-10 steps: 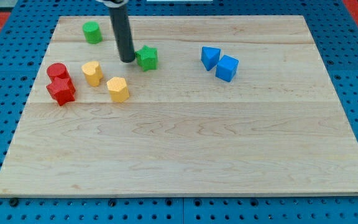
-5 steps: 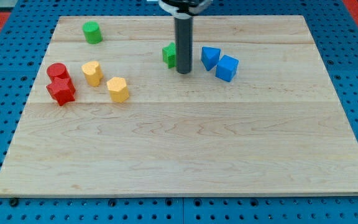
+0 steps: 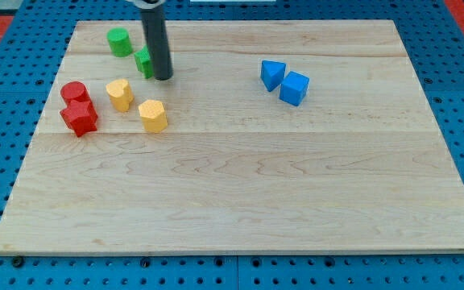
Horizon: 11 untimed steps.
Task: Slide the green star closer to green circle
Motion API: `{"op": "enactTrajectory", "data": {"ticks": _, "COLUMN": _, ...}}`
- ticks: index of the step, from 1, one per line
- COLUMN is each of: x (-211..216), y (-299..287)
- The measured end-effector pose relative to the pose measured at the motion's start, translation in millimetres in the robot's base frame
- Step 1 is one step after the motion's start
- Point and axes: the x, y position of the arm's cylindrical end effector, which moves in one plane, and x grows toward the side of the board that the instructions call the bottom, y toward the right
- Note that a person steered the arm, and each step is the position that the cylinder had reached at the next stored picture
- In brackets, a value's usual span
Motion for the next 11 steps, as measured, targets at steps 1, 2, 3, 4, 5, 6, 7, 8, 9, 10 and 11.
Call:
{"op": "enactTrajectory", "data": {"ticks": 1, "x": -21.3, "y": -23.1}}
{"op": "enactTrajectory", "data": {"ticks": 2, "x": -36.6, "y": -17.7}}
{"op": "enactTrajectory", "data": {"ticks": 3, "x": -36.3, "y": 1.3}}
{"op": "enactTrajectory", "data": {"ticks": 4, "x": -36.3, "y": 5.9}}
{"op": "enactTrajectory", "data": {"ticks": 5, "x": -36.3, "y": 5.8}}
{"op": "enactTrajectory", "data": {"ticks": 6, "x": -36.3, "y": 2.2}}
{"op": "enactTrajectory", "data": {"ticks": 7, "x": -36.3, "y": -1.5}}
{"op": "enactTrajectory", "data": {"ticks": 8, "x": -36.3, "y": -5.5}}
{"op": "enactTrajectory", "data": {"ticks": 9, "x": -36.2, "y": -14.2}}
{"op": "enactTrajectory", "data": {"ticks": 10, "x": -34.2, "y": -13.4}}
{"op": "enactTrajectory", "data": {"ticks": 11, "x": -26.4, "y": 15.8}}
